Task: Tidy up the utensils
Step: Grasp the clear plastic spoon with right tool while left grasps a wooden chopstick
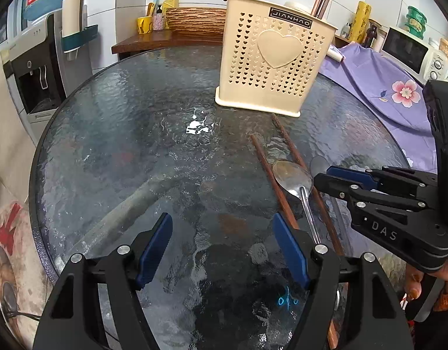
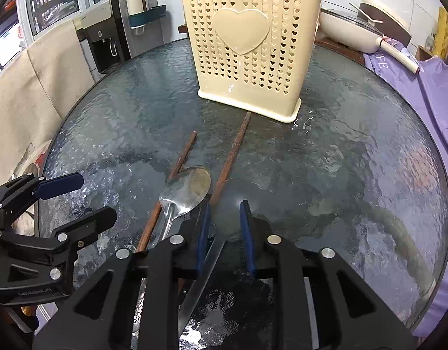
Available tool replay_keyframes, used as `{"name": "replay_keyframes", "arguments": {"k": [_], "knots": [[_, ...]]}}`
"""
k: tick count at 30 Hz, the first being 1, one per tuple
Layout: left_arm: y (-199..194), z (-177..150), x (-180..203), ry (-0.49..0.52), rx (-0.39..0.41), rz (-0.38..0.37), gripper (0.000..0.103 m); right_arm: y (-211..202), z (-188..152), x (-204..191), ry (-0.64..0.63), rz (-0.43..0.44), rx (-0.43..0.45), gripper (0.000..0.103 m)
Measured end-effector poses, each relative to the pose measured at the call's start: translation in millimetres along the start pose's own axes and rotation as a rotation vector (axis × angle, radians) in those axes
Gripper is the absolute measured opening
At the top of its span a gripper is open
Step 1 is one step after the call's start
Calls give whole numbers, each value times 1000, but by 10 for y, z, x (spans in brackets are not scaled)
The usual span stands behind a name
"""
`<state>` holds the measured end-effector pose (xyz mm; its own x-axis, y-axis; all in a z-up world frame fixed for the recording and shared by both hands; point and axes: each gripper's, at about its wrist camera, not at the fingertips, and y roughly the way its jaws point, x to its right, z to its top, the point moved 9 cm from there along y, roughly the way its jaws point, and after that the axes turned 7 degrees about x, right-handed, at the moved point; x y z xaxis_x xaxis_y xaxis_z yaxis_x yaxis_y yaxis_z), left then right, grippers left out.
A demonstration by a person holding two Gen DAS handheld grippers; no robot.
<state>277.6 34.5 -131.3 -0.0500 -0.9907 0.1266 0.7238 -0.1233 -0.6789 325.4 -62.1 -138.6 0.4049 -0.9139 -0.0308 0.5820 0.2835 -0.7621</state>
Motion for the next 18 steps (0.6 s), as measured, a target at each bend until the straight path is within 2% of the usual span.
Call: {"name": "replay_keyframes", "arguments": {"k": [7, 9, 11, 12, 18], "knots": [[21, 12, 61, -1, -1, -11, 68, 1, -10, 48, 33, 30, 5, 21], [19, 17, 65, -2, 1, -11, 68, -10, -5, 68, 48, 40, 10, 24], [19, 21, 55, -5, 2, -9, 68, -45, 20, 100, 54, 38, 32, 42], [21, 22, 45, -8, 2, -8, 68, -53, 26, 110, 59, 39, 36, 47], [31, 15, -15, -17, -1, 1, 68, 5, 19, 115, 60, 15, 24, 49]]}}
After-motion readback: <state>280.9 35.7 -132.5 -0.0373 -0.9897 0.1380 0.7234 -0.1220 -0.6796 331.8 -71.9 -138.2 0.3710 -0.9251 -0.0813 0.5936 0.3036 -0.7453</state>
